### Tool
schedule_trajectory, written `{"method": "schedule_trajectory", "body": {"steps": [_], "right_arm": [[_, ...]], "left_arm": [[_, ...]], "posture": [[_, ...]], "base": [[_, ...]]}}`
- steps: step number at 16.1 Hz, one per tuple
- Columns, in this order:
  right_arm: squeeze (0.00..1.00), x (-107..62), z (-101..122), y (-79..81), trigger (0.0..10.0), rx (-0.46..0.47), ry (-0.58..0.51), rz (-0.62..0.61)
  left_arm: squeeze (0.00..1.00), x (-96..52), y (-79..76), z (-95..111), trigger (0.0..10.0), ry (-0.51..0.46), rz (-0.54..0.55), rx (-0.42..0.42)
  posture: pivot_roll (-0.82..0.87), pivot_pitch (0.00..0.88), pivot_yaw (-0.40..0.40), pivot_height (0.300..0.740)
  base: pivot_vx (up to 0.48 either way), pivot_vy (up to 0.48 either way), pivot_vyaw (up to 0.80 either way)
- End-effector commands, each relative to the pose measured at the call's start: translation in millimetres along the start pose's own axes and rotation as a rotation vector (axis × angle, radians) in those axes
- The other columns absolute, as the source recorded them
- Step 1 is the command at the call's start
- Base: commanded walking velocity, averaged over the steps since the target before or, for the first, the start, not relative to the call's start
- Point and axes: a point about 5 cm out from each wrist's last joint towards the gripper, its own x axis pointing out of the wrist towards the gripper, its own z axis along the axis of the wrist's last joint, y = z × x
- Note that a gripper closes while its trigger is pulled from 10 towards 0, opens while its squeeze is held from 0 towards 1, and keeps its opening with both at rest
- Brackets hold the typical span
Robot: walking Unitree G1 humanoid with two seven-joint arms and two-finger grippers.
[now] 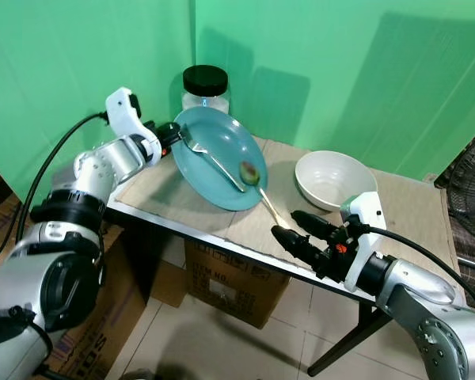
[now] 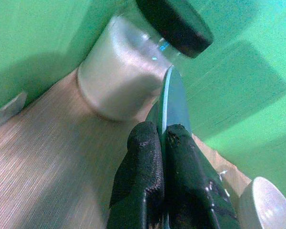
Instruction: Setting the table
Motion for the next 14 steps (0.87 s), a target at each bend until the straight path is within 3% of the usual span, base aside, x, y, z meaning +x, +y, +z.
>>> {"method": "schedule_trajectory", "body": {"steps": [1,7,11,14], "right_arm": [[0.0,-0.8,3.9,-1.6,10.0,-0.016,-0.016,-0.011],[0.0,4.1,3.0,4.3,10.0,-0.017,-0.047,-0.013],[0.0,9.6,-4.4,9.4,10.0,-0.015,-0.039,-0.022],[0.0,10.8,-4.6,8.9,10.0,-0.02,-0.038,-0.029]], "left_arm": [[0.0,-1.0,-17.6,25.8,0.0,-0.098,-0.059,0.043],[0.0,1.7,-36.8,39.1,0.0,-0.114,-0.126,0.192],[0.0,4.5,-39.0,35.6,0.0,-0.105,-0.117,0.413],[0.0,4.9,-39.9,36.8,0.0,-0.128,-0.104,0.491]], "posture": [[-0.07,0.0,-0.041,0.74],[-0.06,0.0,-0.003,0.74],[-0.07,0.0,0.02,0.74],[-0.07,0.0,0.018,0.74]], "base": [[0.0,0.0,0.0],[0.0,0.0,0.0],[0.0,0.0,0.0],[0.0,0.0,0.0]]}}
